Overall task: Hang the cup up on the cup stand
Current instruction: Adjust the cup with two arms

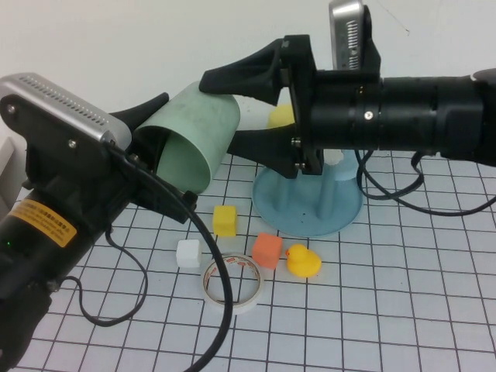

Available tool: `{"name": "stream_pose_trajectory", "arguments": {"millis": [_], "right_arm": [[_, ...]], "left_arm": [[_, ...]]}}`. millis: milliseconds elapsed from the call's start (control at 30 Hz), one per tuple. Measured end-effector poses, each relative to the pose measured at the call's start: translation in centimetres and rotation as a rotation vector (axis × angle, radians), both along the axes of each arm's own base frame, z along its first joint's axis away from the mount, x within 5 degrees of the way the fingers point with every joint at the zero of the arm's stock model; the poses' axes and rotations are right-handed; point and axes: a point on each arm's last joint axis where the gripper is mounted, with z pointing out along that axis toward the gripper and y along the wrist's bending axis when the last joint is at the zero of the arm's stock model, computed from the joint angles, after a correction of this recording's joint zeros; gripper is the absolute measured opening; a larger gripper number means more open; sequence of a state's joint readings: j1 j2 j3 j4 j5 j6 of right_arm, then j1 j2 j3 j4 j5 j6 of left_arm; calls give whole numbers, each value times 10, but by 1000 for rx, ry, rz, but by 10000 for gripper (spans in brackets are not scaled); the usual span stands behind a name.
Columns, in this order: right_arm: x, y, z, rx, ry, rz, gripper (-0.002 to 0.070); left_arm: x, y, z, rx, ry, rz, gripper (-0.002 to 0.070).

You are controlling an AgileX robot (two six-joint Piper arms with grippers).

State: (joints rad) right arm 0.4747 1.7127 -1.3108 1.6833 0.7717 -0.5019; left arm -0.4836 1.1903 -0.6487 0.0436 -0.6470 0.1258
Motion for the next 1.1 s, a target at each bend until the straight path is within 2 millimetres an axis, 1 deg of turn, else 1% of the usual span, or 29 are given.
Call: {"name": "stream_pose_trajectory", "arguments": {"millis": [167,500,633,700,767,800,900,967,1033,1100], "right_arm": [[1,6,-6,-7,32,-15,693],[2,20,-5,2,48,-3,693],[2,21,-6,2,50,-1,692],[2,21,-5,3,49,-1,669],[2,21,-5,3,41,2,606],[2,21,-5,6,43,4,591],[2,21,-5,6,34,6,591],[2,21,-5,3,19,8,591],[2,21,-5,-3,-4,11,591],[2,21,-3,-9,-32,14,591]], "left_arm": [[0,0,0,2,4,0,20],[0,0,-1,11,6,-3,20],[0,0,-1,14,4,-5,20],[0,-1,-1,17,2,-6,20],[0,-1,-1,20,1,-8,20],[-1,-1,-1,23,0,-9,20],[-1,-1,-1,30,-4,-13,23],[-1,-2,-1,36,-9,-17,41],[-1,-3,-1,50,-17,-25,89],[-2,-4,-1,68,-26,-35,186]]}}
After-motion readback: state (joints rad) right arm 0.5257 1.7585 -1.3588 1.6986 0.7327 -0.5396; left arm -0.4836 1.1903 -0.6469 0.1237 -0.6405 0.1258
